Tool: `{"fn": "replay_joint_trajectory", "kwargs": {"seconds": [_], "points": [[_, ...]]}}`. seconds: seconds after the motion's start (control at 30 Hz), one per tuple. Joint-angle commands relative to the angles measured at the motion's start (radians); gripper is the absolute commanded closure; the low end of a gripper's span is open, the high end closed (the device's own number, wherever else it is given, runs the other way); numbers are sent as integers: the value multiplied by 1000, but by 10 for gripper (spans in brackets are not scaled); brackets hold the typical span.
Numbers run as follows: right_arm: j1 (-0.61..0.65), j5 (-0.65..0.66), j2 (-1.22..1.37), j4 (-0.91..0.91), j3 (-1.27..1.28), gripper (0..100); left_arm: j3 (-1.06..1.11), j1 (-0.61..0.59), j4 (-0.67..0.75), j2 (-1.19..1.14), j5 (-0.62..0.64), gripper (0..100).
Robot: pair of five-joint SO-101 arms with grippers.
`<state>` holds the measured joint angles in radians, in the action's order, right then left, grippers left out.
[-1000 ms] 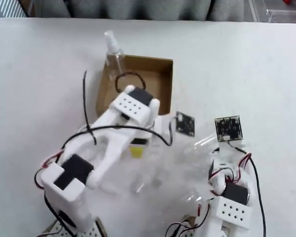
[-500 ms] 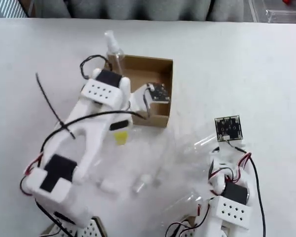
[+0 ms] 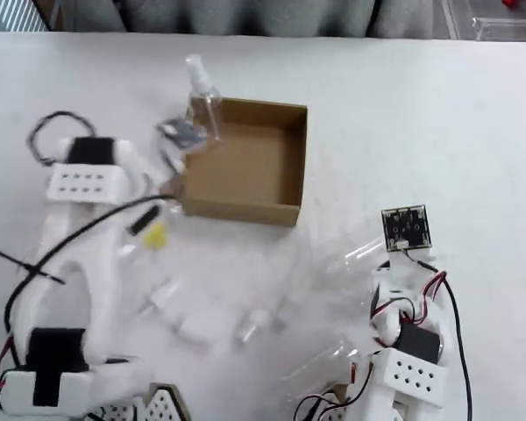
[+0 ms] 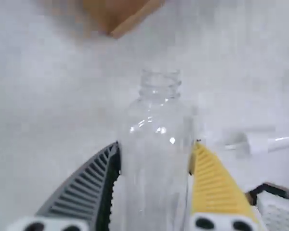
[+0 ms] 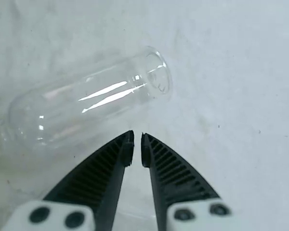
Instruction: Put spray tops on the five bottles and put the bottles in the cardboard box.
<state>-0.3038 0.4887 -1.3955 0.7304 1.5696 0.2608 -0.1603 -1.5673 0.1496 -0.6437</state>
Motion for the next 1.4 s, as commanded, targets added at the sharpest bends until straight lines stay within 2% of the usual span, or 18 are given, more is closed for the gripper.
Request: {"fn": "replay_joint_trajectory", "kwargs": {"seconds": [0.0, 0.13, 0.33, 0.53, 0.7, 0.9, 1.03, 1.2, 1.37], "points": [[12, 14, -4, -18, -5, 982, 2, -177, 74, 51, 12, 977], [31, 14, -10, 8, -5, 982, 121, -255, 201, 54, 40, 977], [31, 14, -10, 13, -5, 982, 339, -266, 485, 51, 103, 969], [31, 14, -10, 10, -5, 982, 408, -269, 598, 51, 104, 857], [31, 15, -10, 7, -5, 982, 408, -254, 598, 56, 104, 805], [31, 15, -12, 7, -5, 981, 408, -254, 595, 51, 97, 622], [31, 15, -12, 7, -5, 981, 381, -248, 595, 50, 78, 640], [31, 15, -12, 7, -5, 981, 318, -246, 528, 48, -118, 672], [31, 15, -12, 7, -5, 981, 232, -245, 496, 47, -143, 673]]}}
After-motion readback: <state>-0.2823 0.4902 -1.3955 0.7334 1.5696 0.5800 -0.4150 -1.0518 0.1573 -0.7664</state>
